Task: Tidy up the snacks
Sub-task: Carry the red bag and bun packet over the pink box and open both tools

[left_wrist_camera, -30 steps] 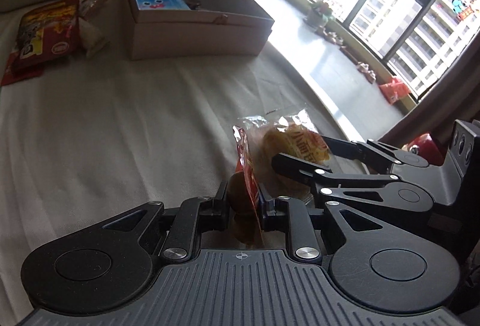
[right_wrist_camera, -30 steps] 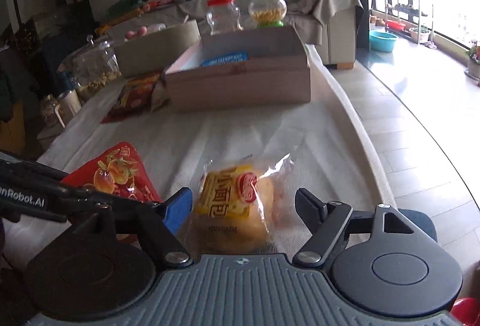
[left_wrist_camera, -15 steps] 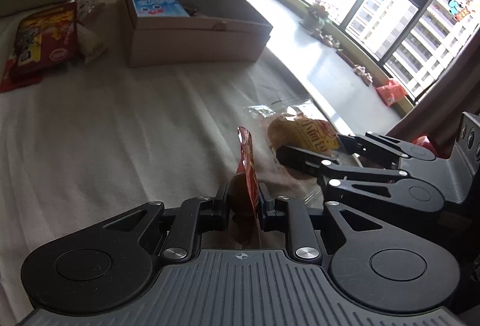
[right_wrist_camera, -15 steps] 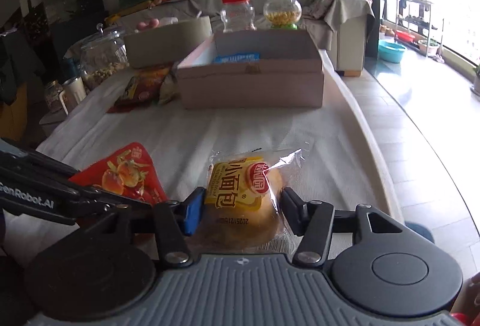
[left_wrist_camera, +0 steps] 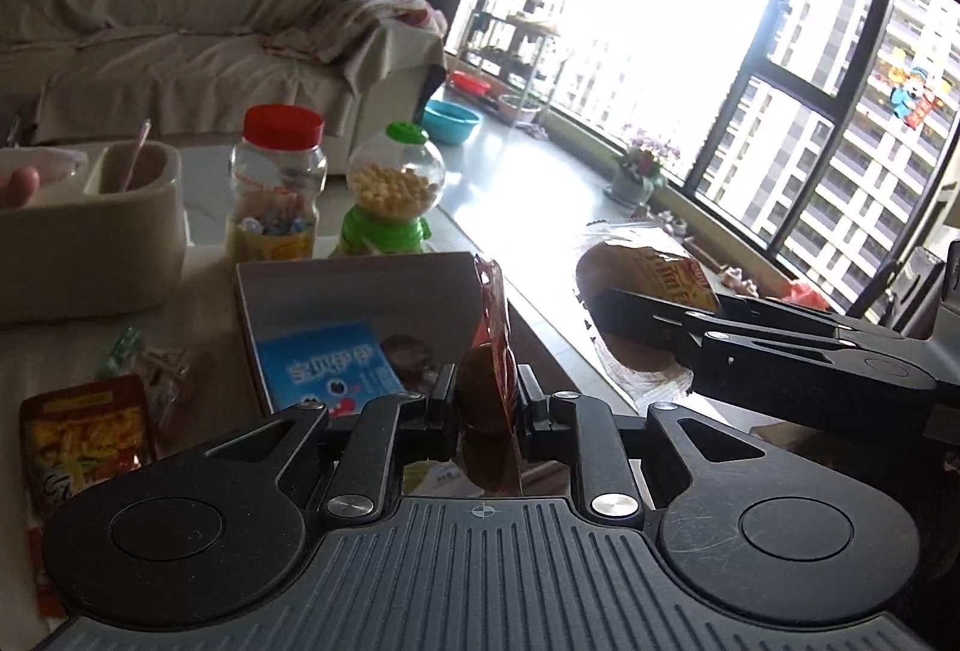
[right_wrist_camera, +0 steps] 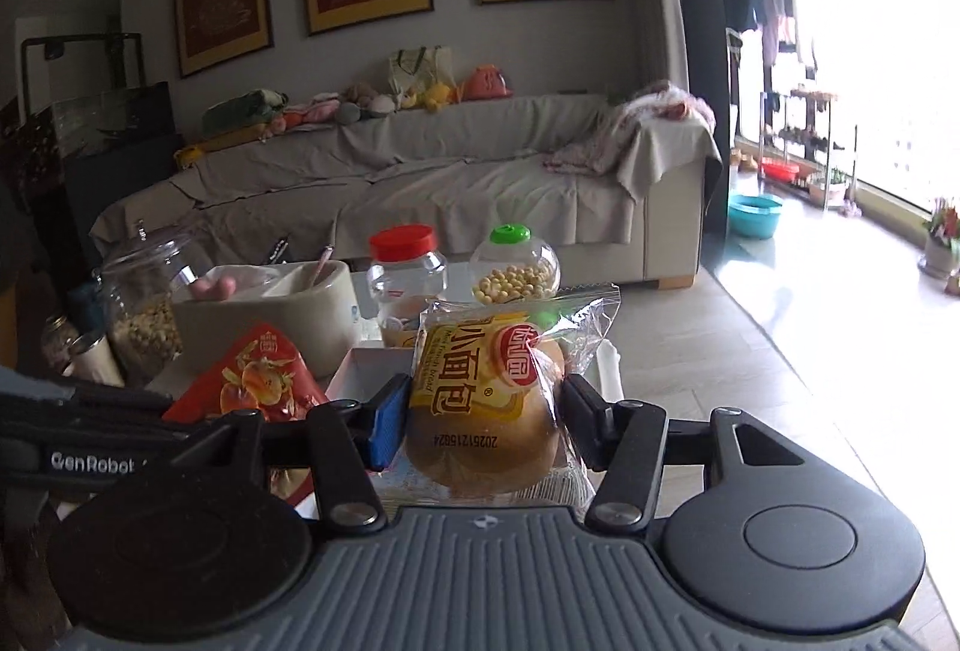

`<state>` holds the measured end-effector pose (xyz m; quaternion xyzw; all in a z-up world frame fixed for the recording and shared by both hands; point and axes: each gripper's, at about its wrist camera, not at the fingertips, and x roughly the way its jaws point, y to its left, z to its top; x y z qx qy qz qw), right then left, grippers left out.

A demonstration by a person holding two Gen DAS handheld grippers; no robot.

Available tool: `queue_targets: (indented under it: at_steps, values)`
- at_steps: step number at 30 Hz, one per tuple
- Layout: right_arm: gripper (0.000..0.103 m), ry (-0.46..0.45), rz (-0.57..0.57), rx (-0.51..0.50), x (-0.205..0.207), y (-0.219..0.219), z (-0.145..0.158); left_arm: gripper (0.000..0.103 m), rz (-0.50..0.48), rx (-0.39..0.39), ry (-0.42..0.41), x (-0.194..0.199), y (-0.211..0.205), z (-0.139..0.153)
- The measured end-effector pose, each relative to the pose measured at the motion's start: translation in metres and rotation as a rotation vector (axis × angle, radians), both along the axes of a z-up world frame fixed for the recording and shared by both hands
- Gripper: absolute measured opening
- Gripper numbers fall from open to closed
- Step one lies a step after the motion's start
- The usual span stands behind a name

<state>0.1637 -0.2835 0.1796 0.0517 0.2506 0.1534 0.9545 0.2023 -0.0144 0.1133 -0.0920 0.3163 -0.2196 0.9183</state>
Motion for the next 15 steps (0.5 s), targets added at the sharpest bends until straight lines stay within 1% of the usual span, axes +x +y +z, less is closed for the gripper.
queue_targets:
  at_steps: [2,3,4,5,6,7,8,10,11,13,15]
  values:
    - [0.055,0.030,-0.020,-0.004,0.020,0.005,-0.009,0.022,0.011,-0.019,0.030,0.016,0.003,-0.010]
    - [0.055,0.040,-0.028,-0.010,0.028,0.007,-0.013,0.022,0.009,-0.050,0.051,0.024,0.006,-0.016]
    - [0.055,0.054,-0.033,-0.014,0.037,0.009,-0.018,0.022,-0.001,-0.111,0.080,0.034,0.010,-0.023]
    - [0.055,0.073,-0.028,-0.011,0.044,0.011,-0.024,0.022,-0.014,-0.193,0.125,0.046,0.015,-0.033]
    - [0.056,0.106,-0.014,-0.006,0.052,0.013,-0.031,0.023,-0.020,-0.257,0.179,0.059,0.018,-0.048]
    - [0.058,0.140,-0.008,-0.004,0.057,0.016,-0.038,0.024,-0.008,-0.282,0.223,0.071,0.020,-0.061]
    - [0.059,0.174,-0.021,-0.004,0.061,0.018,-0.045,0.024,0.015,-0.272,0.231,0.077,0.021,-0.070]
    - [0.062,0.201,-0.035,-0.013,0.060,0.020,-0.056,0.024,0.027,-0.238,0.168,0.078,0.022,-0.074]
    - [0.063,0.197,-0.031,-0.023,0.056,0.021,-0.059,0.025,0.016,-0.243,0.139,0.075,0.025,-0.071]
    - [0.071,0.170,-0.041,-0.063,0.046,0.022,-0.059,0.025,0.006,-0.273,0.103,0.065,0.033,-0.062]
    - [0.071,0.139,-0.063,-0.108,0.032,0.024,-0.060,0.025,0.032,-0.287,0.073,0.052,0.049,-0.053]
